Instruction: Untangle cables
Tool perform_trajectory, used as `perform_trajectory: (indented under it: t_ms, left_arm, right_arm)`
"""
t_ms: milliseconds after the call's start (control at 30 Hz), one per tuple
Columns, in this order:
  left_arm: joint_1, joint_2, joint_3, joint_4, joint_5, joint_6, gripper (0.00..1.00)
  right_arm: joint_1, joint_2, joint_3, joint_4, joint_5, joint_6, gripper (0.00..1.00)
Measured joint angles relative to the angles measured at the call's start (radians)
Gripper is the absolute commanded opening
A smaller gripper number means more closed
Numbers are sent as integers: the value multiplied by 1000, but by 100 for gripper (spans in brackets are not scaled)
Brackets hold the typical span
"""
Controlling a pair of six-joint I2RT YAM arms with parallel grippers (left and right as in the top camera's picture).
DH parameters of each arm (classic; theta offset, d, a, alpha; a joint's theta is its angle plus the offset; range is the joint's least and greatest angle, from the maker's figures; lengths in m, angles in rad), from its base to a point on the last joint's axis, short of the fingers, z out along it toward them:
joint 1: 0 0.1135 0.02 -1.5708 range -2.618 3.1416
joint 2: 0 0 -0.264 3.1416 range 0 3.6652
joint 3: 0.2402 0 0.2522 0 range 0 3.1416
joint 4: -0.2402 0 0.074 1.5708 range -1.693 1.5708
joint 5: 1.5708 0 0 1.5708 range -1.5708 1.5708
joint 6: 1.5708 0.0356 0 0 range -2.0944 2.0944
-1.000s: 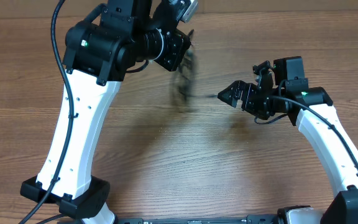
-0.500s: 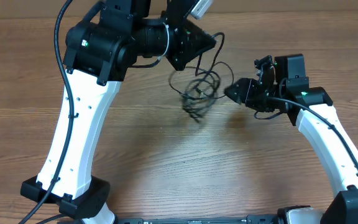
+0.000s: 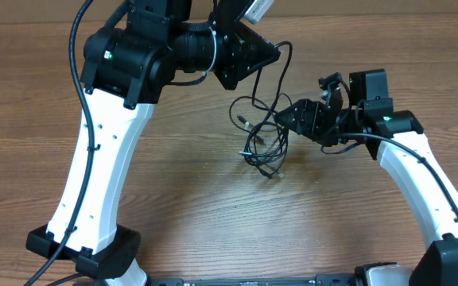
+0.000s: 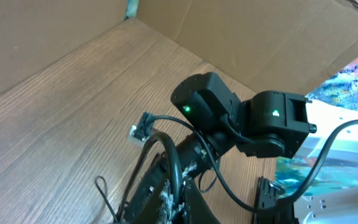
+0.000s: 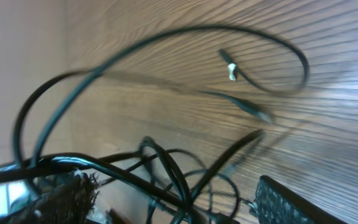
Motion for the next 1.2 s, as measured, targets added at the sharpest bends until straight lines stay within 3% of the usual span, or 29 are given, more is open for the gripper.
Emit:
perform_trajectory:
  t_ms: [200, 267, 400, 500, 700, 933, 1000, 1067, 1200]
  left_arm:
    - [0, 0, 0, 66, 50, -1, 4]
    - [0, 0, 0, 87, 68, -5, 4]
    - [0, -10, 0, 105, 83, -8, 4]
    - [6, -32, 0, 104, 86, -8, 4]
    - [76, -93, 0, 77, 79, -8, 4]
    - [345, -144, 3, 18, 61, -8, 4]
    - [393, -143, 3, -9, 35, -8, 4]
    - [428, -142, 3, -43, 6, -9, 12]
    - [433, -141, 3, -92, -47, -14, 27]
  right_arm:
    - [46, 0, 0, 13, 39, -16, 77]
    - [66, 0, 0, 14, 102, 11, 66]
    - [101, 1, 0, 15, 256, 92, 24]
    - [114, 3, 0, -7, 370, 159, 7]
    - [121, 5, 2, -148, 617, 321, 4]
    - [117, 13, -5, -266, 873, 438, 4]
    - [117, 13, -6, -238, 874, 442, 4]
    - [116, 13, -8, -162, 816, 391, 4]
    - [113, 14, -9, 39, 496, 161, 4]
